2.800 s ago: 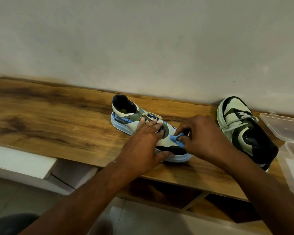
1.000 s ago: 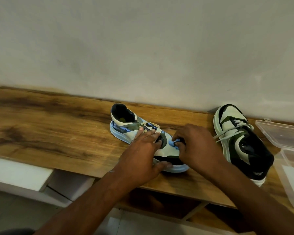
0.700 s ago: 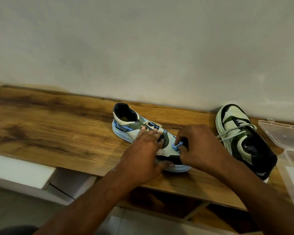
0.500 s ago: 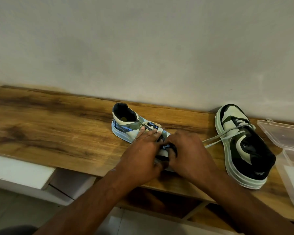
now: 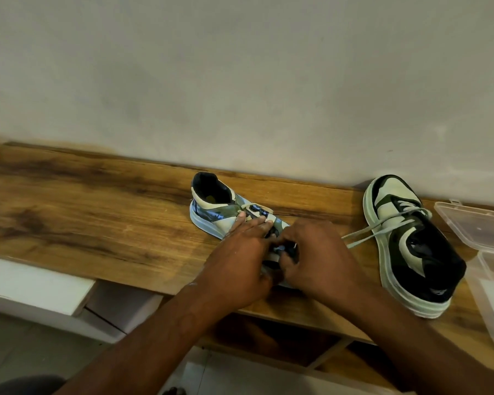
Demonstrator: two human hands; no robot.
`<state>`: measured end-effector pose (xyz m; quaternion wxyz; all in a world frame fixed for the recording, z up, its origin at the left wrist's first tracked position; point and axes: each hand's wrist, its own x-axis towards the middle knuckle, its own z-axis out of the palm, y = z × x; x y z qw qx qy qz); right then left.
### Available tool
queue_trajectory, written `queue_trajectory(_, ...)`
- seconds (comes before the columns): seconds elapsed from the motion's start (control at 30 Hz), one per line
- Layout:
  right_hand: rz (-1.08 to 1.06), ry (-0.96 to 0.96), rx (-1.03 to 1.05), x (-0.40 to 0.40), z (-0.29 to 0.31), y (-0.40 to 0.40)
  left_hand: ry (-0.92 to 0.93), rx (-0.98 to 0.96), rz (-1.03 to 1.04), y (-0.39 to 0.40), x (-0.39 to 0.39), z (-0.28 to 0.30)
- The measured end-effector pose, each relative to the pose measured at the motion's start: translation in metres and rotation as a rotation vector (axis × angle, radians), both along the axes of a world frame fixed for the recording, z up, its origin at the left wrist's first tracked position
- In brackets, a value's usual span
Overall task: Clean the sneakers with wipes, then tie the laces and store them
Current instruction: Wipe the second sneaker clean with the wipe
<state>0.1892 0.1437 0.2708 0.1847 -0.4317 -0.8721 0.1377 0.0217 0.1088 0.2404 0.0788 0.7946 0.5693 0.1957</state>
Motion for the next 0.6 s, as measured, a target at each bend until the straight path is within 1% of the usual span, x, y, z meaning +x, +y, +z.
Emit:
queue_trajectory(0.07,0.031,-0.002,-0.103,0.006,0.011,0.003,0.02,0.001,0.002,0.001,-0.001,-0.001)
queue_trajectory(0.13,-0.012,-0.029,-0.16,0.018,0.015,0.012,0.015,-0.007,0.017,0.001,-0.001,-0.005)
queue_trajectory(0.2,-0.115,-0.044,-0.101,0.027,0.012,0.02,0.004,-0.015,0.026,0.001,-0.001,-0.006)
queue_trajectory(0.27,-0.181,-0.011,-0.02,0.027,0.005,0.02,0.007,-0.022,0.033,0.001,0.001,-0.006)
queue_trajectory(0.37,-0.099,0.049,-0.003,0.014,-0.001,0.008,0.021,-0.012,0.022,0.001,0.002,-0.004)
queue_trajectory(0.47,0.018,0.028,-0.048,0.003,0.003,-0.006,0.035,-0.036,-0.003,0.002,0.001,0.0)
queue_trajectory(0.53,0.028,0.039,-0.116,0.006,0.006,-0.008,0.042,-0.05,-0.011,0.003,0.0,0.001)
queue_trajectory(0.6,0.023,0.033,-0.099,0.014,0.009,-0.01,0.051,-0.045,-0.01,0.003,-0.001,0.001)
